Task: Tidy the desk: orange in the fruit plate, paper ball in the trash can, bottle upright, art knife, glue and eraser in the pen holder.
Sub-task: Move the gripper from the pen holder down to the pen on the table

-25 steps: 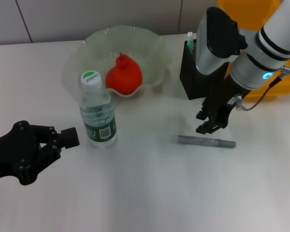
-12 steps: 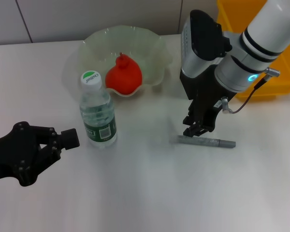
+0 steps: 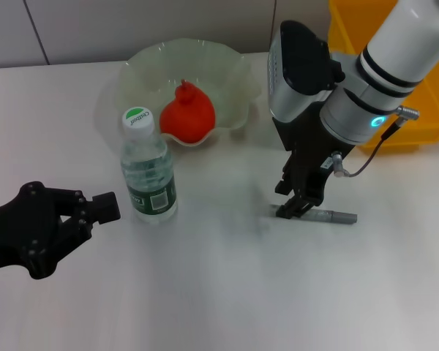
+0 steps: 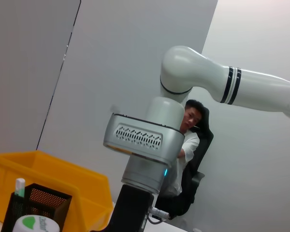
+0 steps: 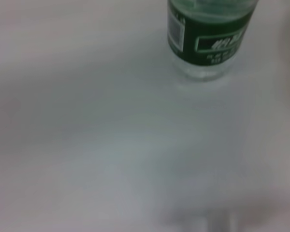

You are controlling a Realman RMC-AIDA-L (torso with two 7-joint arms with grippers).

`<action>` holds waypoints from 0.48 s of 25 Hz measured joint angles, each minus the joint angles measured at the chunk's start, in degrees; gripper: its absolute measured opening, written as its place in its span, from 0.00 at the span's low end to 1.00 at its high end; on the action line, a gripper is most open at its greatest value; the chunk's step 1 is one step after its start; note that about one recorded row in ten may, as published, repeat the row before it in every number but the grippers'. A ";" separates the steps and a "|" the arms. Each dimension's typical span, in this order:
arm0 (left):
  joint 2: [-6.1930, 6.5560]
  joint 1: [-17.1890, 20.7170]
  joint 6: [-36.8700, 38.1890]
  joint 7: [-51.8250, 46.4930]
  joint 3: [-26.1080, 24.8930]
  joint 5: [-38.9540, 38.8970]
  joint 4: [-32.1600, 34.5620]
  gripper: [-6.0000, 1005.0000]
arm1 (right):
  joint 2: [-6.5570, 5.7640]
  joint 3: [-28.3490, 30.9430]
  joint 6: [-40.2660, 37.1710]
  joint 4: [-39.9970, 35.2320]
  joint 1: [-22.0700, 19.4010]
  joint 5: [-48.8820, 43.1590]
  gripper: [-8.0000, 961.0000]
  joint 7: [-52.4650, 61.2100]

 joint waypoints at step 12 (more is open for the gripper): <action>-0.05 -0.09 -0.02 0.30 -0.26 0.02 -0.13 0.00 | 0.03 -0.57 1.28 1.50 -0.12 -0.73 0.44 0.04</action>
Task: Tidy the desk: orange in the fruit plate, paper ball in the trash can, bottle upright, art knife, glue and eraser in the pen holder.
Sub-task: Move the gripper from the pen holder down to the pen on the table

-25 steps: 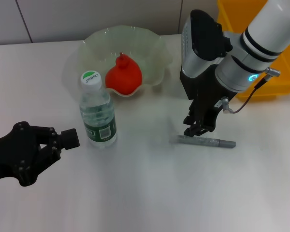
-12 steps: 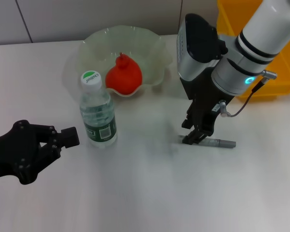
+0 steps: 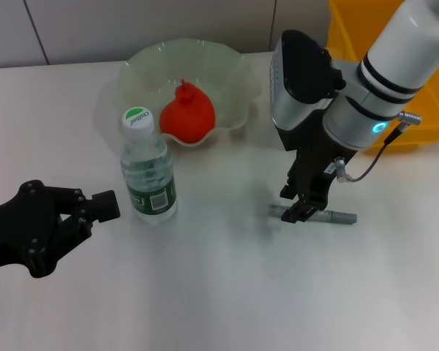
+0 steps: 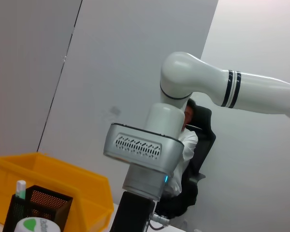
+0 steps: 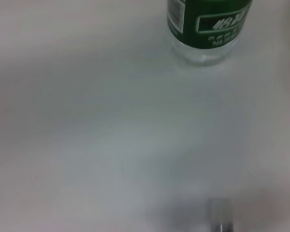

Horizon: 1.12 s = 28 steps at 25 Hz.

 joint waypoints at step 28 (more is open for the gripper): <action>-0.04 0.41 0.00 0.10 -0.01 0.01 0.01 0.00 | 0.46 -0.14 2.39 2.42 0.26 -1.48 0.40 0.00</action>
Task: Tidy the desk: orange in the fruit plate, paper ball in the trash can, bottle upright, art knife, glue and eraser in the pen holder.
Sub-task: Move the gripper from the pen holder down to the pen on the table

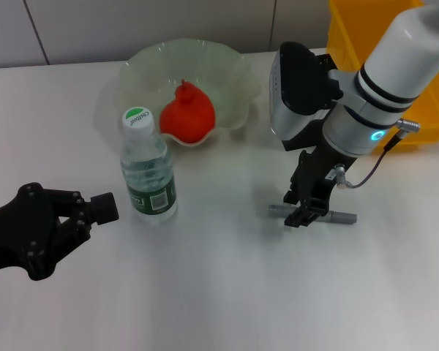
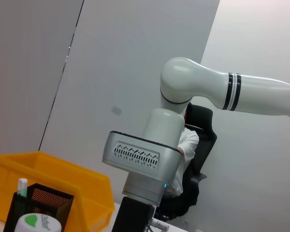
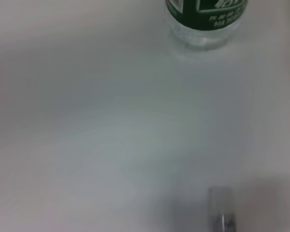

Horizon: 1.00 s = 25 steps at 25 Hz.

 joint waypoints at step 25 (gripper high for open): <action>0.00 0.43 0.19 0.62 0.00 0.01 -0.27 0.00 | 0.11 0.00 1.42 0.93 0.17 -0.91 0.28 1.03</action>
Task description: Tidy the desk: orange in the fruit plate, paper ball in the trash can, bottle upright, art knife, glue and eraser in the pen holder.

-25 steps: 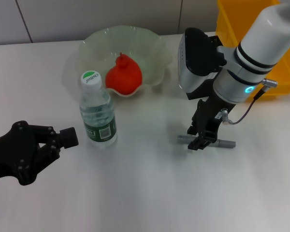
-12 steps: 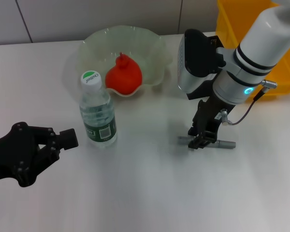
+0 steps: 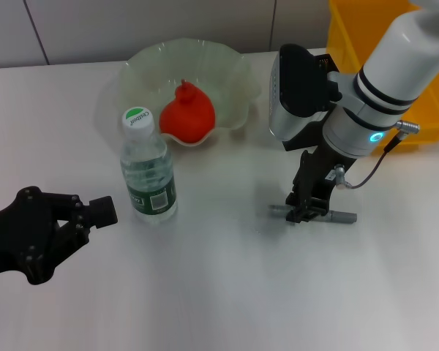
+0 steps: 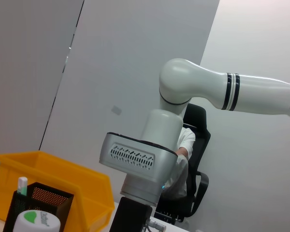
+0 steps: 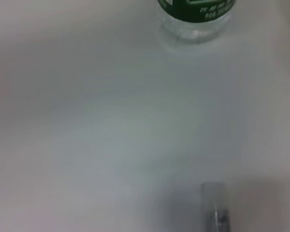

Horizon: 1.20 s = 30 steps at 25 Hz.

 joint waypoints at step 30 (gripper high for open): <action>0.00 0.17 0.16 0.00 0.00 -0.27 0.00 0.00 | 0.75 -0.50 -3.66 -13.41 -5.54 2.52 0.16 4.67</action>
